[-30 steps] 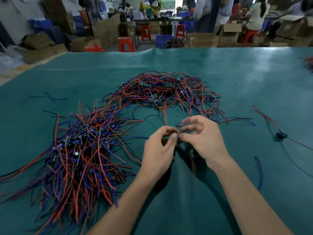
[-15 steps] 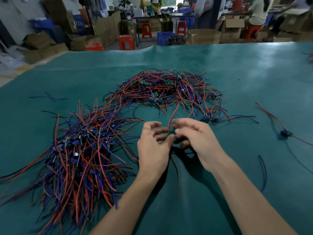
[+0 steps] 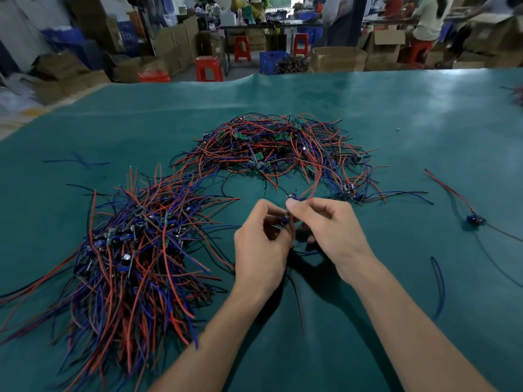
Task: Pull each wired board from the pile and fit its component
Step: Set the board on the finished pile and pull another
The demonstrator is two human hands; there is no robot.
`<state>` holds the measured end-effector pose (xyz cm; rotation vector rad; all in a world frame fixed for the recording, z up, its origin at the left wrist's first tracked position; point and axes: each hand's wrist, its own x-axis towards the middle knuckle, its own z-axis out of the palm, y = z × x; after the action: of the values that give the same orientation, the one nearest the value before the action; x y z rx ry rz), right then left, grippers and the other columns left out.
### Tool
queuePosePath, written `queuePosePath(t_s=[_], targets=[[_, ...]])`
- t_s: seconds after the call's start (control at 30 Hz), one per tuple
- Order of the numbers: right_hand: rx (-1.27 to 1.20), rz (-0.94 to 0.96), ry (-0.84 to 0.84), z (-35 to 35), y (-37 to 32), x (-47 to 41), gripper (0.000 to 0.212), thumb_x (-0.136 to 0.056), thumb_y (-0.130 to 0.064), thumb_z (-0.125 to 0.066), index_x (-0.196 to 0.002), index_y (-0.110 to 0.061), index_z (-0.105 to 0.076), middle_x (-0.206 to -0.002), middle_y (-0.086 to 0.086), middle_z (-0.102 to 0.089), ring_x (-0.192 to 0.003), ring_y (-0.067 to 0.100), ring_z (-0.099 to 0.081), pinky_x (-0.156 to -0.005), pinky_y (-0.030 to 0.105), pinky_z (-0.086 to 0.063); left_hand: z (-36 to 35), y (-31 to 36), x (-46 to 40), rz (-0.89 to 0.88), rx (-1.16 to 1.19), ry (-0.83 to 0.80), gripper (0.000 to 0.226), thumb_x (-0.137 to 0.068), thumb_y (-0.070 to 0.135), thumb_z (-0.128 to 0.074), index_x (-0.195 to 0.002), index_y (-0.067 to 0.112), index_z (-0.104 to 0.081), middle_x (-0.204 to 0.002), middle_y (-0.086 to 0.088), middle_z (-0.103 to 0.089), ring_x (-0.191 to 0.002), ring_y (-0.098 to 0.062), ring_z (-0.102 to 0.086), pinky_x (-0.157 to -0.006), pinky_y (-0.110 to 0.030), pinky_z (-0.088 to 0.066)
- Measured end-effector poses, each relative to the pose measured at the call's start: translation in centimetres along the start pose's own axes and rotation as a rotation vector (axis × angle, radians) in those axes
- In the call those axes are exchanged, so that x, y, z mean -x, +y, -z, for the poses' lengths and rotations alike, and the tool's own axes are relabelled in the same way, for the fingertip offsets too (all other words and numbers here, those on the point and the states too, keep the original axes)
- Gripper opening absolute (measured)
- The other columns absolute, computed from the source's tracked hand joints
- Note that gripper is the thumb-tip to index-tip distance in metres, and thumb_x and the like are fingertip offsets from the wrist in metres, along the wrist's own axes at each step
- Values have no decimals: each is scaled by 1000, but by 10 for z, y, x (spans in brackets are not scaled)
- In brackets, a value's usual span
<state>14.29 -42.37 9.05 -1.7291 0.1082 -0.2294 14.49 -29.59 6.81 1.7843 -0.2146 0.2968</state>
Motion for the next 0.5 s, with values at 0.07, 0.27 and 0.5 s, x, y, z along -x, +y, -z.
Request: queuePosePath(t_s=[0.07, 0.27, 0.5], targets=[[-64, -29, 26, 2, 0, -2, 18, -77, -33, -85, -77, -17, -78, -69, -1, -72, -62, 8, -60, -59, 27, -47, -1, 1, 1, -30, -11, -15, 19, -86, 10, -75, -85, 22, -60, -76, 12, -70, -65, -8, -62, -65, -27, -52], [-287, -80, 40, 9, -1, -3, 13, -82, -4, -80, -73, -14, -78, -76, 16, -73, -71, 27, -66, -74, 50, -58, -5, 4, -1, 153, 215, -93, 8, -96, 10, -64, -100, 12, -71, -80, -3, -75, -56, -12, -64, -54, -20, -49], [45, 76, 230, 15, 11, -13, 9, -86, -15, -77, -78, -20, -74, -75, -1, -76, -77, 19, -74, -71, 35, -57, -7, 1, 0, 211, 196, -189, 16, -95, 7, -67, -93, 23, -68, -66, -1, -70, -45, -7, -56, -48, -19, -46]])
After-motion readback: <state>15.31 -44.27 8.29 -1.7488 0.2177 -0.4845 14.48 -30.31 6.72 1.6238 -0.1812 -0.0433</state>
